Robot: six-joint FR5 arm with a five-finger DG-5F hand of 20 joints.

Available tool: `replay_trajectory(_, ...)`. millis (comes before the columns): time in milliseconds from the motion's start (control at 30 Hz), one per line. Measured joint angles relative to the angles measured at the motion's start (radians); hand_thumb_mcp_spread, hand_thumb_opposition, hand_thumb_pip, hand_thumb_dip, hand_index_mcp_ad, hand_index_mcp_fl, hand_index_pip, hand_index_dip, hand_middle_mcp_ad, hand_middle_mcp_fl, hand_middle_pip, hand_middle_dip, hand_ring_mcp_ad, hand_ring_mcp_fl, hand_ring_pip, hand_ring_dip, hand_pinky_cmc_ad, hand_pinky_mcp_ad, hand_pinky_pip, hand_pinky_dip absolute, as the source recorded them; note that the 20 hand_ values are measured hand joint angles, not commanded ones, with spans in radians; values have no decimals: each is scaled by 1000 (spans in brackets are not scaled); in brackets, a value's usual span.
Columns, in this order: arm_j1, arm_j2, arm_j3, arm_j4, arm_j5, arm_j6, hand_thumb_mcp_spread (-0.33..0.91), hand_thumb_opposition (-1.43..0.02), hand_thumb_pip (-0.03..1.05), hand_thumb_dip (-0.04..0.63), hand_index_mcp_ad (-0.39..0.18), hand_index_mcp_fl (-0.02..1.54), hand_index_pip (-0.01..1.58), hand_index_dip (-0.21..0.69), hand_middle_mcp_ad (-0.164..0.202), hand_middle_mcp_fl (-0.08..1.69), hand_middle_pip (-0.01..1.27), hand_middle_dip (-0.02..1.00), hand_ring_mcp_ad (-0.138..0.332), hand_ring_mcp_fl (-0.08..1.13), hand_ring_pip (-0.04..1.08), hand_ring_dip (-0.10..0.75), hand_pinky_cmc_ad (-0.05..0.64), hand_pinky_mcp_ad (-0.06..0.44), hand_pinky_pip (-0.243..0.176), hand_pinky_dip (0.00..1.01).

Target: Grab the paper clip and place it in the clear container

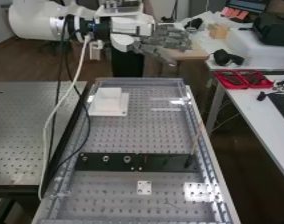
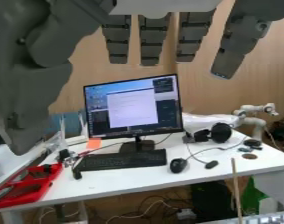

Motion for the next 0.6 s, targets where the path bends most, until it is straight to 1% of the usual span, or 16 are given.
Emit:
replay_trajectory(133, -8, 6, -5, -7, 2, 0, 239, -712, 433, 133, -105, 59, 117, 215, 24, 2, 129, 190, 126, 0, 77, 112, 386, 293, -124, 487)
replay_trajectory(367, -26, 29, -16, -17, 2, -9, 239, -712, 429, 131, -105, 59, 115, 222, 26, 2, 129, 190, 126, 0, 80, 112, 379, 293, -124, 490)
replay_trajectory(400, -29, 33, -19, -17, 0, -10, 241, -712, 429, 131, -105, 59, 115, 222, 24, 2, 129, 190, 126, 0, 80, 112, 396, 297, -124, 490)
replay_trajectory(600, -48, 57, -36, -8, -18, -19, 241, -712, 429, 127, -105, 59, 113, 222, 24, 2, 129, 190, 122, 0, 79, 112, 396, 295, -124, 490)
